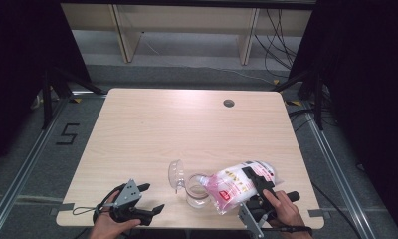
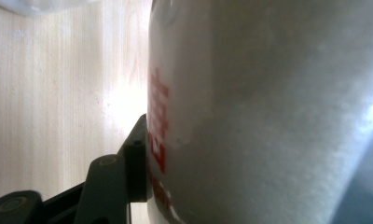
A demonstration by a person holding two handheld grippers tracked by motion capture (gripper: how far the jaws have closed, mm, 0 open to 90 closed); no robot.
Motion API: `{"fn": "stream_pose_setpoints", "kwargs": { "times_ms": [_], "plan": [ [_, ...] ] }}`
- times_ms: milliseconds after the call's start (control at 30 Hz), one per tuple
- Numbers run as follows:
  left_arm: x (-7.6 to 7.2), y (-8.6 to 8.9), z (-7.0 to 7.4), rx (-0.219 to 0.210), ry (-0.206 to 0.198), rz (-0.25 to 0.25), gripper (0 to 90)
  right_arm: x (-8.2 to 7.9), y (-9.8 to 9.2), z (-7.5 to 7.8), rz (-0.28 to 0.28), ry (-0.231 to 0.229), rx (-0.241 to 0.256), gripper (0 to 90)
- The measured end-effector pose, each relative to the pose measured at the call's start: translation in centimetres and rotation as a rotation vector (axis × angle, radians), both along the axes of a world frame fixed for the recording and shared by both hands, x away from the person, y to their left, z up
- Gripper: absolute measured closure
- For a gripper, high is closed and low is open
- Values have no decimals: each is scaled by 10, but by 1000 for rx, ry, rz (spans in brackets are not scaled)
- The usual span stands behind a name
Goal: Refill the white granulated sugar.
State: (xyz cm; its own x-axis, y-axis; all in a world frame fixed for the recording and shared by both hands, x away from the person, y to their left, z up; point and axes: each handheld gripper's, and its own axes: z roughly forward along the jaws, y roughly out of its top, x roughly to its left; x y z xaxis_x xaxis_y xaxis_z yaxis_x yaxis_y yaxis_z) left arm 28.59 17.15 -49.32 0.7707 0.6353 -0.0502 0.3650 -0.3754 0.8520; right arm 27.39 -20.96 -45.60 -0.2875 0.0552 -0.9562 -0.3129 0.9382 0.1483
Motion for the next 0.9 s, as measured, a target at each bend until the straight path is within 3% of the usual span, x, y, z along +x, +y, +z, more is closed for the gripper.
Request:
{"fn": "stream_pose_setpoints", "kwargs": {
  "times_ms": [233, 300, 400, 500, 533, 633, 700, 733, 833, 867, 900],
  "plan": [
    [0, 0, -1, -5, 4, 3, 170, 0, 4, 0, 7, -34, -107, 471],
    [0, 0, 0, 2, 12, -2, 170, -1, 5, -2, 0, -24, -106, 471],
    [0, 0, 0, 6, 12, -4, 170, -1, 8, 1, 26, -70, -165, 472],
    [0, 0, 0, 3, 12, -3, 170, -3, 8, -1, 4, -54, -150, 472],
    [0, 0, 0, 4, 10, -4, 170, -2, 9, 2, 29, -96, -192, 473],
    [-1, -1, 0, 7, 19, -6, 170, -3, 9, 1, 12, -89, -189, 473],
    [-1, -1, -1, 5, 12, -4, 170, -3, 11, 4, 22, -121, -245, 474],
    [-1, -1, -1, 5, 12, -4, 170, -3, 10, 1, 21, -111, -216, 474],
    [-1, -2, -1, 3, 15, 5, 170, -2, 11, 2, 45, -143, -232, 475],
    [-1, -2, -1, 1, 13, 2, 170, -4, 13, 5, 5, -97, -275, 475],
    [-1, -2, -1, 7, 7, -5, 170, -4, 11, 1, 2, -113, -230, 475]
  ]
}}
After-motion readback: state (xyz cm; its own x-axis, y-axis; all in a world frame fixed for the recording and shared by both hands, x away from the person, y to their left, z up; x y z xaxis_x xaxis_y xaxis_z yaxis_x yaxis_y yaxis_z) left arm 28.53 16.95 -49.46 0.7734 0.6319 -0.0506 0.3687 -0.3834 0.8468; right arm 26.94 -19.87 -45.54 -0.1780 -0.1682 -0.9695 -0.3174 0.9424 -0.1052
